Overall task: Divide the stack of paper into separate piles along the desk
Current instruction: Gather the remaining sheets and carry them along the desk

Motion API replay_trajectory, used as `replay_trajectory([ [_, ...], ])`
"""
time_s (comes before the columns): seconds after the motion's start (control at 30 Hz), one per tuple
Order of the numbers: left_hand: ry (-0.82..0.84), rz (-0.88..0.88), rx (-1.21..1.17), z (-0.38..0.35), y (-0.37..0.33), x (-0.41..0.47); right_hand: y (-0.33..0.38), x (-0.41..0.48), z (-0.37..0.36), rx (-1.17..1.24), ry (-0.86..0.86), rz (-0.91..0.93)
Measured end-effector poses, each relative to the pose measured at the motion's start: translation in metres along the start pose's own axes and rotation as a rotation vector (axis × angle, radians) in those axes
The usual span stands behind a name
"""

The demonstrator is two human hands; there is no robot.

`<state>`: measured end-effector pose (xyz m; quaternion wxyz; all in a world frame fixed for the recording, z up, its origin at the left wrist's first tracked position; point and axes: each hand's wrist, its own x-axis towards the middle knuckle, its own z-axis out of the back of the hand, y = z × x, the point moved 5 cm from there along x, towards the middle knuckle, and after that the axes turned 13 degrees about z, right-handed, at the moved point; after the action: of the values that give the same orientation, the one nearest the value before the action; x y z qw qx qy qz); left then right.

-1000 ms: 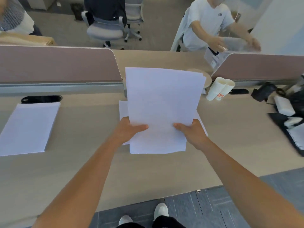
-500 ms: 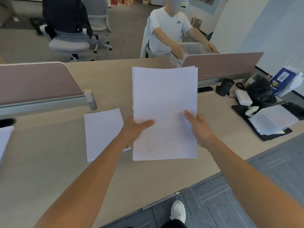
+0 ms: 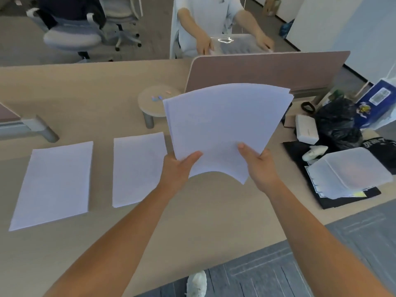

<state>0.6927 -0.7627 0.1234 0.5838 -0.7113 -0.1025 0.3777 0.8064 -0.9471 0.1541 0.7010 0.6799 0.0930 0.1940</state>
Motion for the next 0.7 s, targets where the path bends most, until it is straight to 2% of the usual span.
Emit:
replay_trajectory([
  [0.27,-0.057,0.012,0.023,-0.079,0.063,0.073,-0.097,0.041,0.064,0.027,-0.101,0.051],
  [0.43,-0.062,0.116,0.102,-0.088,0.123,0.096,-0.16,0.036,0.069,0.017,-0.089,0.036],
  [0.7,-0.045,0.094,0.086,-0.084,0.137,0.103,-0.186,0.036,0.07,0.083,-0.078,0.015],
])
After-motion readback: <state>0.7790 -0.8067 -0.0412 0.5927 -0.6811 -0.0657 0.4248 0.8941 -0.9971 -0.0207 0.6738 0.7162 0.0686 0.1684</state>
